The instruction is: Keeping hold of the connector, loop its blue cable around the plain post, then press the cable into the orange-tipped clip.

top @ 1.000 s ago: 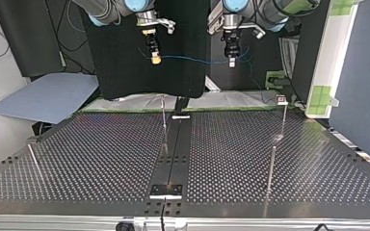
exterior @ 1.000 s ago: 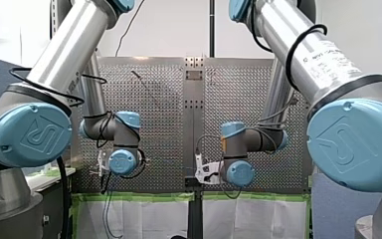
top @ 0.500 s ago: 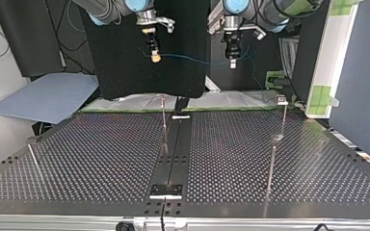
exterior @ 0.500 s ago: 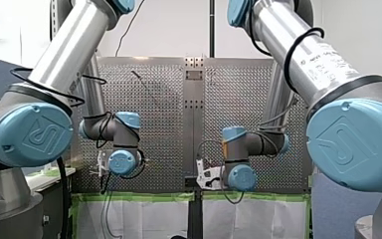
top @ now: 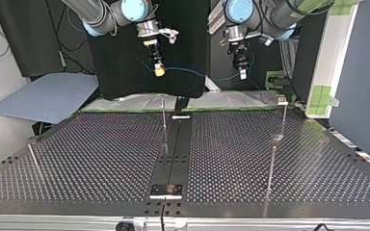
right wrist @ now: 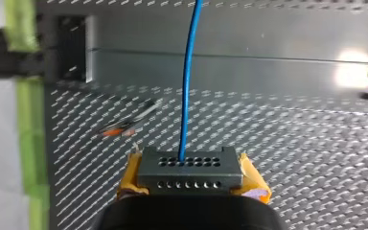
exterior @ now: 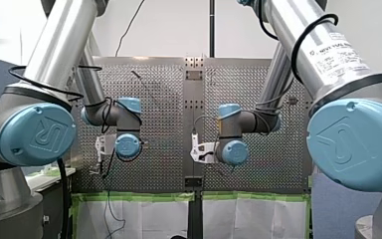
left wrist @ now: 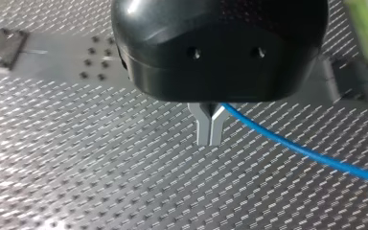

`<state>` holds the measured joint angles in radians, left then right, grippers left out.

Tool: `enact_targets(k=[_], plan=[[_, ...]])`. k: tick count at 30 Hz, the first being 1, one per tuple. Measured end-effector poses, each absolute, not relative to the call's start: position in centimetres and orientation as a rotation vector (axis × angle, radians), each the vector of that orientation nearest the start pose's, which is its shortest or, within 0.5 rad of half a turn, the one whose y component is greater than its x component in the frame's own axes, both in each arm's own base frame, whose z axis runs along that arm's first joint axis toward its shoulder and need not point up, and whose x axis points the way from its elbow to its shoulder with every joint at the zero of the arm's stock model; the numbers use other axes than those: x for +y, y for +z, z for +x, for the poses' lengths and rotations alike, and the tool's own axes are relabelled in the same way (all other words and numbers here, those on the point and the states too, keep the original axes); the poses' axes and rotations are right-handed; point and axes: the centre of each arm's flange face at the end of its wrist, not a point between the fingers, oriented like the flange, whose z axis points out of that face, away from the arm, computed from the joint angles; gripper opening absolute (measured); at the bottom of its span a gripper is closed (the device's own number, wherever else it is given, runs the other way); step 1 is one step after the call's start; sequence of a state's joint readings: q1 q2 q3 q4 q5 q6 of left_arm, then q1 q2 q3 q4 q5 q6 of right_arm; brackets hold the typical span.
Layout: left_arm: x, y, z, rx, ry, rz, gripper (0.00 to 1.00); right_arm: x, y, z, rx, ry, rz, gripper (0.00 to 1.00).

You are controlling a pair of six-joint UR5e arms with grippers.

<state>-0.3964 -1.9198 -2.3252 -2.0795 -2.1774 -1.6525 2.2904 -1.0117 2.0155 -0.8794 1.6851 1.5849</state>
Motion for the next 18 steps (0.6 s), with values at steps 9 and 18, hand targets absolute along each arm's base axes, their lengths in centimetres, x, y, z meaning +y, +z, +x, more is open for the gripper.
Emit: enact_targets(k=[9, 18], plan=[[-22.1, 14.9, 35.3, 1.54, 0.17, -0.296, 0.0, -34.0, 14.7, 45.2, -0.908, 1.635, 1.674, 0.0], [-22.3, 20.3, 37.2, 1.463, 0.181, -0.375, 0.0, -36.6, 22.4, 46.0, -0.867, 1.708, 1.591, 0.0]])
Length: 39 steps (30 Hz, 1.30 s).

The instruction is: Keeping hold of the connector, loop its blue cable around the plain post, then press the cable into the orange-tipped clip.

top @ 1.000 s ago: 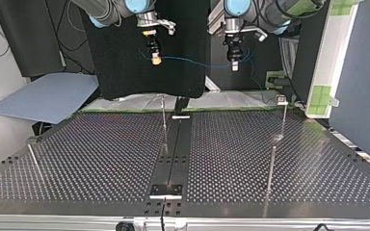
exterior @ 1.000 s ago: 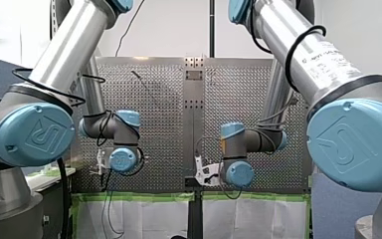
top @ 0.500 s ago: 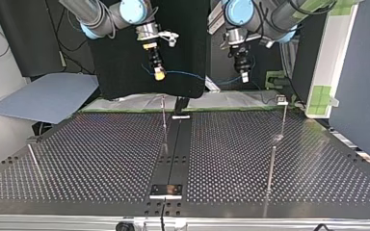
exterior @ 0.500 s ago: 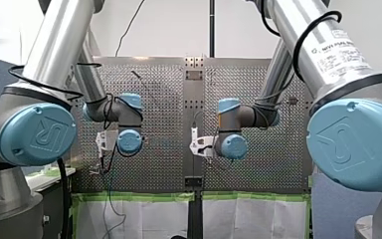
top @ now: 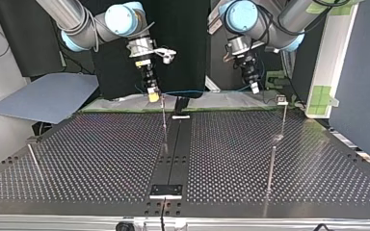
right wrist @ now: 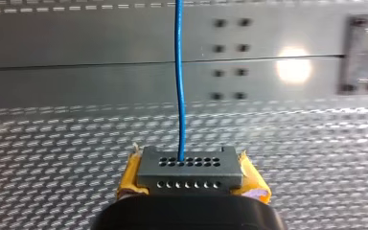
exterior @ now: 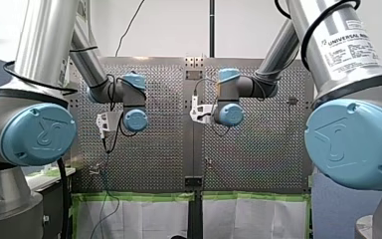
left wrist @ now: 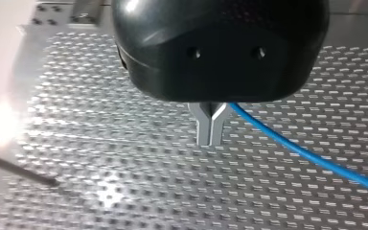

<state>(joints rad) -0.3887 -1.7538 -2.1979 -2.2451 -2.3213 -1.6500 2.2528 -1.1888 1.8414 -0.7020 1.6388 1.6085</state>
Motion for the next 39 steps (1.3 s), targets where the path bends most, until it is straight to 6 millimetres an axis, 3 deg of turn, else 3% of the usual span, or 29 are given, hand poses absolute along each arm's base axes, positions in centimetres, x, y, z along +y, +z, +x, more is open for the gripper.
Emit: enact_targets(k=[8, 14, 17, 22, 31, 39], plan=[[-22.6, 26.2, 38.7, 1.392, 0.148, -0.413, 0.0, -37.8, 30.8, 46.5, -0.79, 1.801, 1.532, 0.0], [-22.6, 31.0, 39.4, 1.334, 0.117, -0.446, 0.0, -37.7, 35.8, 46.7, -0.724, 1.859, 1.513, 0.0], [-22.4, 33.2, 39.6, 1.308, 0.111, -0.461, 0.0, -37.9, 37.3, 47.0, -0.703, 1.877, 1.521, 0.0], [-21.9, 37.2, 39.5, 1.263, 0.116, -0.495, 0.0, -38.3, 38.5, 47.7, -0.682, 1.897, 1.558, 0.0], [-20.7, 44.6, 38.7, 1.179, 0.092, -0.535, 0.0, -38.9, 38.3, 48.5, -0.687, 1.886, 1.639, 0.0], [-19.7, 50.8, 37.4, 1.117, 0.066, -0.53, 0.0, -39.6, 40.1, 49.1, -0.647, 1.925, 1.628, 0.0]])
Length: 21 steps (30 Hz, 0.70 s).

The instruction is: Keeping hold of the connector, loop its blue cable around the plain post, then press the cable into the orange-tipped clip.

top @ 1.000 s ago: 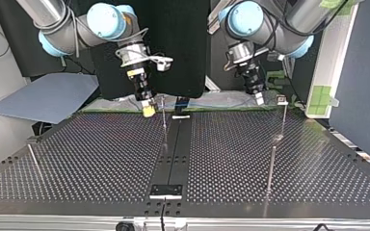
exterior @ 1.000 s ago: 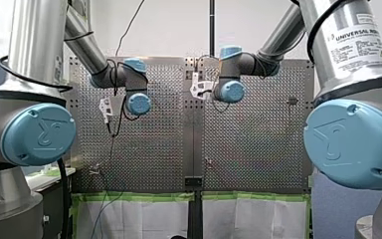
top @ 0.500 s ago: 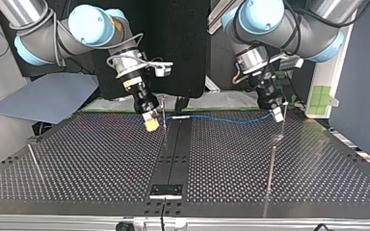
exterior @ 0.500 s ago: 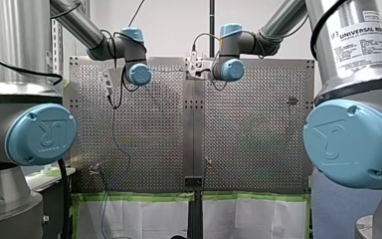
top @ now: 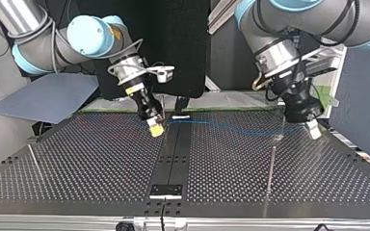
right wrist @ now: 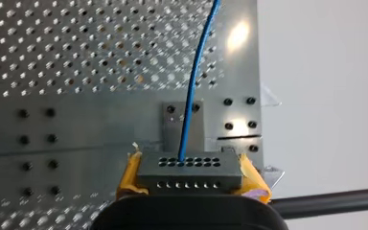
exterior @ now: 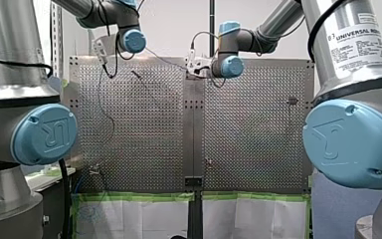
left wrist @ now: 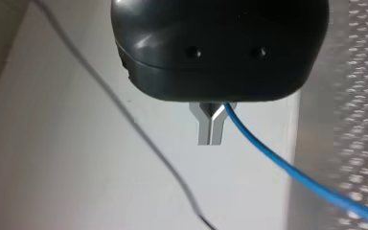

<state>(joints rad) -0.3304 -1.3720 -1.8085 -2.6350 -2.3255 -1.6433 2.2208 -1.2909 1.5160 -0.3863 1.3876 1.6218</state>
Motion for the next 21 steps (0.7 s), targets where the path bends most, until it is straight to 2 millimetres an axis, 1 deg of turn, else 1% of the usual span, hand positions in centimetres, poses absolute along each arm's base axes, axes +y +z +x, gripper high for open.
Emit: enact_targets(k=[4, 6, 12, 17, 21], plan=[[-19.7, 52.1, 37.9, 1.124, 0.062, -0.507, 0.0, -39.9, 40.9, 49.4, -0.632, 1.945, 1.613, 0.0], [-19.7, 52.2, 38.2, 1.135, 0.065, -0.5, 0.0, -40.1, 41.4, 49.5, -0.62, 1.956, 1.605, 0.0], [-19.4, 51.3, 39.6, 1.196, 0.087, -0.464, 0.0, -40.5, 42.7, 49.9, -0.589, 1.994, 1.578, 0.0], [-18.5, 50.8, 41.8, 1.236, 0.112, -0.452, 0.0, -40.7, 43.9, 50.3, -0.565, 2.028, 1.566, 0.0], [-17.6, 50.7, 43.3, 1.26, 0.125, -0.445, 0.0, -40.9, 44.3, 50.5, -0.556, 2.042, 1.562, 0.0]])
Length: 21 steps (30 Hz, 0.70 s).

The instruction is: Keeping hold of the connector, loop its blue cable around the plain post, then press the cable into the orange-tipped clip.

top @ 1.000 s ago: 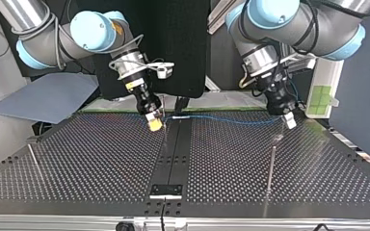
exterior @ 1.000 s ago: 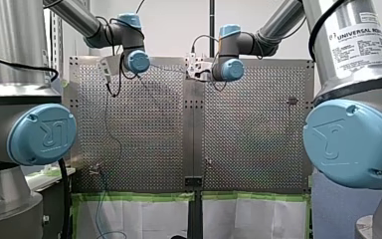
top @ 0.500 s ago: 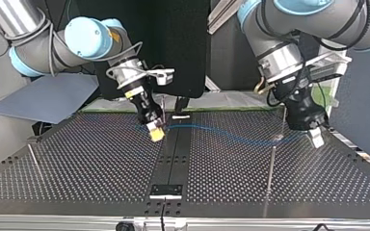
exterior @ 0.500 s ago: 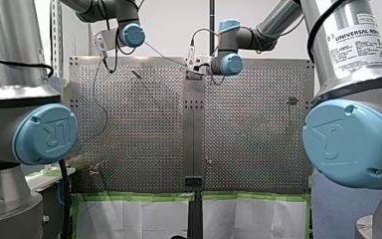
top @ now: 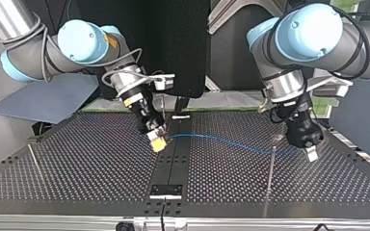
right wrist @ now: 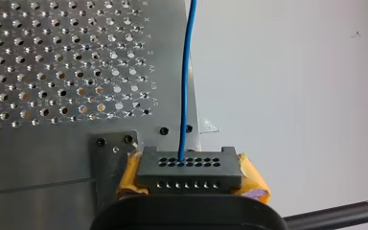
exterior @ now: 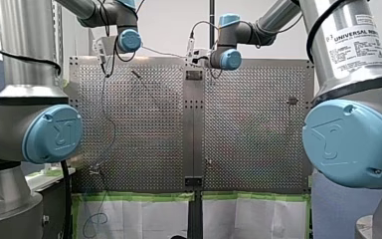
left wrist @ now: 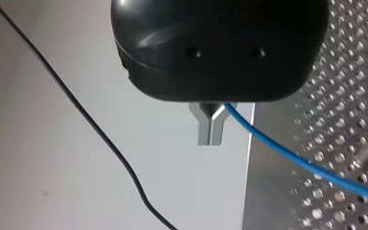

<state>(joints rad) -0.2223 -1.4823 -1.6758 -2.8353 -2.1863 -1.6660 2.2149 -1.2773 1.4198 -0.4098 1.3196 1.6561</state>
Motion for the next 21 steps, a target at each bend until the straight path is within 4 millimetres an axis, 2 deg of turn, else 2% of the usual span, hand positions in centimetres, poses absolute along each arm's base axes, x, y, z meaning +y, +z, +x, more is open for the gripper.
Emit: enact_targets(k=[7, 17, 21], plan=[[-15.4, 50.4, 45.7, 1.289, 0.135, -0.438, 0.0, -41.4, 43.5, 51.6, -0.54, 2.07, 1.596, 0.0], [-12.1, 50.5, 50.0, 1.281, 0.123, -0.443, 0.0, -42.1, 43.9, 52.7, -0.525, 2.093, 1.59, 0.0], [-10.7, 49.8, 51.8, 1.287, 0.117, -0.447, 0.0, -42.4, 44.0, 52.9, -0.524, 2.095, 1.583, 0.0]])
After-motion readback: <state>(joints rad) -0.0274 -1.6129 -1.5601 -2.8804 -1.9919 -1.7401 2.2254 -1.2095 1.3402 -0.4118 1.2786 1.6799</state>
